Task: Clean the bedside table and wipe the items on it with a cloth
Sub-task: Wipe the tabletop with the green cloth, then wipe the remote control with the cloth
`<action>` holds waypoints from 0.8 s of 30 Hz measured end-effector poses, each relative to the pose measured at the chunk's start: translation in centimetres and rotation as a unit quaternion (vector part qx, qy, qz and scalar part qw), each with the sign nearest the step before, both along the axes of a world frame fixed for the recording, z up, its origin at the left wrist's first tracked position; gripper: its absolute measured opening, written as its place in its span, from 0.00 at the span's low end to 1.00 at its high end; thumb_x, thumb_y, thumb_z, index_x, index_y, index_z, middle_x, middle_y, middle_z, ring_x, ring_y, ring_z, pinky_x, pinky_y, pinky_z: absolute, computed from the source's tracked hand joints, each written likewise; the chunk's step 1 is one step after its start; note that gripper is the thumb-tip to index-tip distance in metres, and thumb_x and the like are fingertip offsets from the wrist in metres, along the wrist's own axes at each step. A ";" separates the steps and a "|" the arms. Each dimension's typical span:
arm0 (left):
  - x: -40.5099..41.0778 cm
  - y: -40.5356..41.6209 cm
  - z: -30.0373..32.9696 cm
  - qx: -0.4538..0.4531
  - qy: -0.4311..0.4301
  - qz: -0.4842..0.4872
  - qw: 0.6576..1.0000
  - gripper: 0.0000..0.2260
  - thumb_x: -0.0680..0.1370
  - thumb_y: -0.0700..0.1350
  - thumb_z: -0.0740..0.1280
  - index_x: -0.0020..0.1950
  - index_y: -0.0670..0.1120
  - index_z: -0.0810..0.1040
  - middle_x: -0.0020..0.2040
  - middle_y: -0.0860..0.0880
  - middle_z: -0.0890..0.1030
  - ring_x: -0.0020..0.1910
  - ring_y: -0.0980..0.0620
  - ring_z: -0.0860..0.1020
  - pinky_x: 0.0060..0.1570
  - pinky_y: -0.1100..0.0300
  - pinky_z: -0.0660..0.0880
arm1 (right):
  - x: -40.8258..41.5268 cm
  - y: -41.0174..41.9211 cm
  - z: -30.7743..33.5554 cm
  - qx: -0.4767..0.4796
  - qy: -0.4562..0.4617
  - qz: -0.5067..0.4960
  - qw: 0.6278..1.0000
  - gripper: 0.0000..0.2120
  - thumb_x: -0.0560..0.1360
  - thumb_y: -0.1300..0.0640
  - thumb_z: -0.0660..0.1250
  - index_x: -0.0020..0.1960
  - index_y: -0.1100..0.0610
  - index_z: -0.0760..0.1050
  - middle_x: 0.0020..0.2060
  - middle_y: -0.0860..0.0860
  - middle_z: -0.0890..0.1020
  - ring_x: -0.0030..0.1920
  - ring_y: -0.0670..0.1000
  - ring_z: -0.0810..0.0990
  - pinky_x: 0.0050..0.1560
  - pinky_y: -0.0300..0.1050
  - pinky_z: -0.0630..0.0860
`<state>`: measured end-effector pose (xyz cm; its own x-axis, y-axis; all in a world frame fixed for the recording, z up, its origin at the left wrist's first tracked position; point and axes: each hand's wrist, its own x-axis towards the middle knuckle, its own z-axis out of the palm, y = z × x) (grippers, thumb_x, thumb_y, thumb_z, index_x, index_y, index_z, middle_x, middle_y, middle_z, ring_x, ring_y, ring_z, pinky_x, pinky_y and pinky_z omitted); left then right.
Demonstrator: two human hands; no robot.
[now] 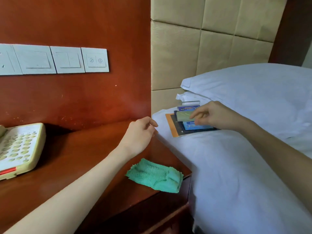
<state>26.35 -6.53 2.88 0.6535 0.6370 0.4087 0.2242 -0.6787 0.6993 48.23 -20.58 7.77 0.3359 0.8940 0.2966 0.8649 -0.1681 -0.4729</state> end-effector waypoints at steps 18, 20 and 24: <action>15.1 5.5 0.2 -0.015 0.218 -0.040 0.975 0.19 0.78 0.49 0.65 0.68 0.45 0.70 0.61 0.45 0.78 0.59 0.45 0.76 0.62 0.49 0.73 | 11.0 1.4 -4.0 0.099 0.126 -0.194 0.968 0.16 0.73 0.61 0.67 0.59 0.51 0.77 0.48 0.49 0.81 0.47 0.49 0.77 0.48 0.41 0.72; 15.4 5.4 -0.1 -0.030 0.165 -0.046 0.985 0.20 0.77 0.49 0.68 0.67 0.47 0.72 0.61 0.46 0.79 0.59 0.46 0.77 0.62 0.48 0.73 | 10.7 1.6 -3.9 0.076 0.159 -0.182 0.967 0.21 0.73 0.62 0.67 0.65 0.51 0.73 0.52 0.50 0.80 0.52 0.52 0.78 0.55 0.45 0.73; 15.4 4.8 -0.8 -0.061 0.082 -0.030 0.994 0.16 0.76 0.47 0.70 0.64 0.51 0.76 0.56 0.48 0.81 0.56 0.47 0.79 0.58 0.48 0.76 | 9.5 1.9 -3.8 0.061 0.165 -0.150 0.973 0.30 0.70 0.69 0.67 0.70 0.54 0.68 0.55 0.55 0.77 0.56 0.55 0.77 0.58 0.45 0.72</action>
<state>41.79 -1.76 2.12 0.7431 0.6332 0.2167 0.3030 -0.6070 0.7347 57.68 -18.70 3.93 0.6718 0.7055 0.2257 0.5831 -0.3159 -0.7485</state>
